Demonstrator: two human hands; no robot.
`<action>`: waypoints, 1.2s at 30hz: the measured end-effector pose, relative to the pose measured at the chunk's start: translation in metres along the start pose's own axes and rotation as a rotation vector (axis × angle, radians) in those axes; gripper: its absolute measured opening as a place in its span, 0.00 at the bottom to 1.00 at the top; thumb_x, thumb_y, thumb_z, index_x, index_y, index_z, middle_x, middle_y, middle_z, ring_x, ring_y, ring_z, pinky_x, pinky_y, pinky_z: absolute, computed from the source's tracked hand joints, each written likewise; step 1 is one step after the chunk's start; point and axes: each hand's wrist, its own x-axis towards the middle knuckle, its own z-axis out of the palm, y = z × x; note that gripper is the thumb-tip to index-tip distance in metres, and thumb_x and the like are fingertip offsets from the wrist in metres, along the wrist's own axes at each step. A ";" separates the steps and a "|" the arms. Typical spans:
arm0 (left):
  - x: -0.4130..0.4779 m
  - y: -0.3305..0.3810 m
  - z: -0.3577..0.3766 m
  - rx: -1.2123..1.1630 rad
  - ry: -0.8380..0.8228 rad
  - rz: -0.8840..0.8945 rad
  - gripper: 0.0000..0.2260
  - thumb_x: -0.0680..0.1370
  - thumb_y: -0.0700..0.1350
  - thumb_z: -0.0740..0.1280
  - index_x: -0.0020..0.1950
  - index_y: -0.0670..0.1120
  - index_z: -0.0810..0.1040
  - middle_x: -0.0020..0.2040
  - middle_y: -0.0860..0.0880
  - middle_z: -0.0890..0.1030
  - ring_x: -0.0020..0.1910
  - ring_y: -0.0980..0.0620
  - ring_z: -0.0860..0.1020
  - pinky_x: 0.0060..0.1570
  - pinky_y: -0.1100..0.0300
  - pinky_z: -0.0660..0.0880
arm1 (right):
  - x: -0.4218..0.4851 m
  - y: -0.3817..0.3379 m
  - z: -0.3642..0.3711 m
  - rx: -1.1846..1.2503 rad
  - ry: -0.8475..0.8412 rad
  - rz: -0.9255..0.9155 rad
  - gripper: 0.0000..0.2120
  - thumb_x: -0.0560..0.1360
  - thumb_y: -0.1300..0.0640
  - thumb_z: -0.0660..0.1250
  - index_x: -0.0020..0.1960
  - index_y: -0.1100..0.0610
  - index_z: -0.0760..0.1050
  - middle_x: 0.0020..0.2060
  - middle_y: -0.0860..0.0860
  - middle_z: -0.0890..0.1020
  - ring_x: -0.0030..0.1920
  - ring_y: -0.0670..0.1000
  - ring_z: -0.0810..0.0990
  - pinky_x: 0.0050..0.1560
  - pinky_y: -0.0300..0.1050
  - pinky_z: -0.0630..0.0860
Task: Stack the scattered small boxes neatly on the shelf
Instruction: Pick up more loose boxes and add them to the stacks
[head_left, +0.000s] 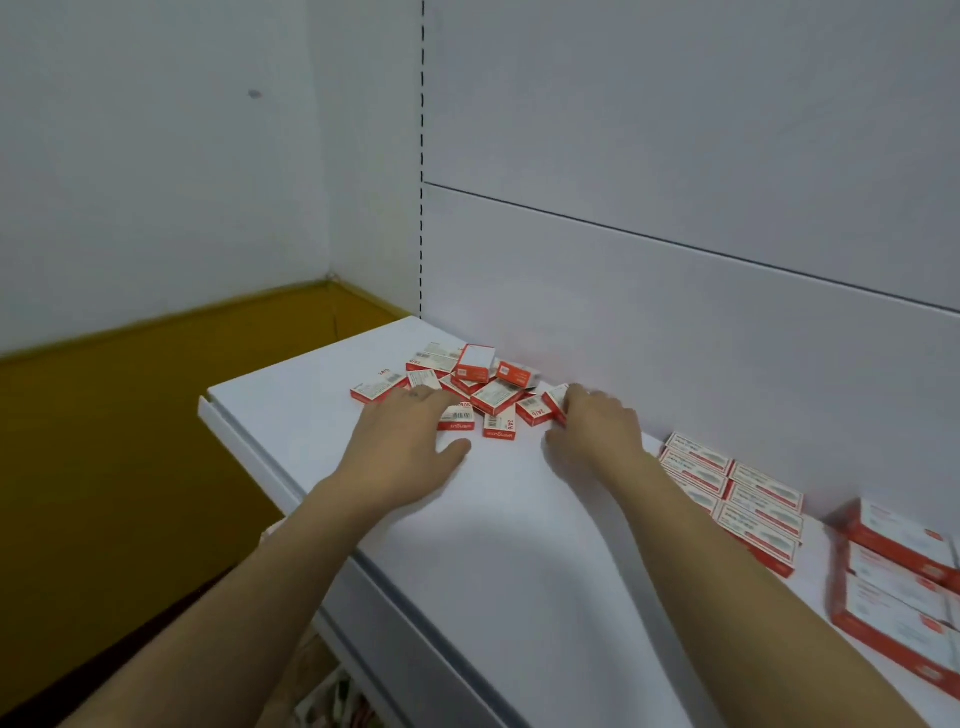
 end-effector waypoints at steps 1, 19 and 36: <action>0.002 0.002 0.002 -0.011 -0.010 0.010 0.26 0.74 0.63 0.63 0.70 0.58 0.67 0.70 0.53 0.71 0.68 0.49 0.68 0.65 0.47 0.65 | 0.002 0.000 0.003 0.015 0.023 -0.001 0.11 0.72 0.55 0.62 0.54 0.54 0.69 0.51 0.54 0.78 0.52 0.58 0.74 0.47 0.48 0.66; 0.018 0.038 0.015 -0.091 -0.033 0.158 0.29 0.74 0.61 0.65 0.73 0.58 0.62 0.72 0.52 0.68 0.70 0.48 0.66 0.66 0.45 0.65 | -0.007 0.012 -0.004 0.305 0.150 0.038 0.12 0.71 0.62 0.67 0.51 0.53 0.69 0.51 0.52 0.74 0.53 0.54 0.70 0.45 0.44 0.66; -0.029 0.191 0.047 -0.396 0.014 0.591 0.22 0.72 0.53 0.72 0.65 0.55 0.72 0.61 0.55 0.77 0.59 0.51 0.73 0.60 0.52 0.67 | -0.162 0.135 -0.078 0.324 0.259 0.013 0.20 0.70 0.63 0.70 0.55 0.46 0.70 0.49 0.46 0.75 0.50 0.47 0.73 0.48 0.40 0.71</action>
